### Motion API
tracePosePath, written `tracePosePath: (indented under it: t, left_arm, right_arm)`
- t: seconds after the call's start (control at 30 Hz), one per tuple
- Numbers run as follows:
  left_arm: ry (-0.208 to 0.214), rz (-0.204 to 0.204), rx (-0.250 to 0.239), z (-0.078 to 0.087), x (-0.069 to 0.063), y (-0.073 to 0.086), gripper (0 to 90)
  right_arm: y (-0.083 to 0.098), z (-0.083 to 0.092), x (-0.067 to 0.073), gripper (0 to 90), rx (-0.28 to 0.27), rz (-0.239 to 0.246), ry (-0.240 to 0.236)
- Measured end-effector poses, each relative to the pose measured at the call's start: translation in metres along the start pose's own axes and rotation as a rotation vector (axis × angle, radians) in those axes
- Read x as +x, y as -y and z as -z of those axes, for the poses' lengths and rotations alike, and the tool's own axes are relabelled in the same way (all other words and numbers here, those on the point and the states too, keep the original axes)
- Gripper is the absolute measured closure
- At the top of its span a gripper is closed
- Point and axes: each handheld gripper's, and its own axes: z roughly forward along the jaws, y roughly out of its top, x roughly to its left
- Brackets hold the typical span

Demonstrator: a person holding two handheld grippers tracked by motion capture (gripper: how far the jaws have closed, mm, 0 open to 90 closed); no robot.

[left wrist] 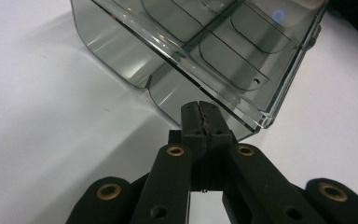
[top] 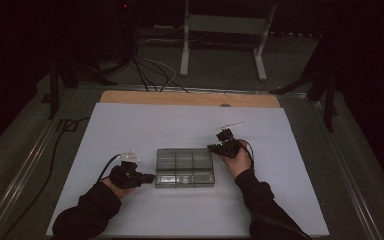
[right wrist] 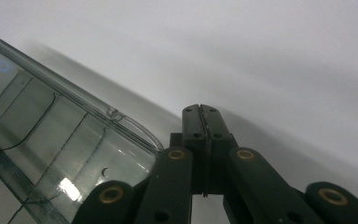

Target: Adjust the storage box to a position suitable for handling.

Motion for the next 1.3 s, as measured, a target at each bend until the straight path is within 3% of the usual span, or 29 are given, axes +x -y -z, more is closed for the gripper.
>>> tracePosePath:
  t: [0.2,0.43,0.53,0.93,1.3]
  left_arm:
    - [0.016,-0.03,0.014,0.0,-0.011,0.004,90.0]
    - [0.049,-0.035,0.015,-0.002,-0.021,0.009,90.0]
    - [0.076,-0.037,0.007,-0.002,-0.025,0.012,90.0]
    - [0.116,-0.082,0.028,-0.005,-0.048,0.02,90.0]
    - [0.144,-0.097,0.028,-0.006,-0.058,0.024,90.0]
  right_arm:
    - [0.013,0.009,0.003,90.0,0.006,-0.015,-0.01]
    - [0.029,0.023,0.006,90.0,0.007,-0.047,-0.017]
    - [0.035,0.029,0.008,90.0,0.009,-0.04,-0.017]
    - [0.058,0.043,0.012,90.0,-0.012,-0.053,-0.035]
    - [0.08,0.059,0.016,90.0,-0.02,-0.082,-0.038]
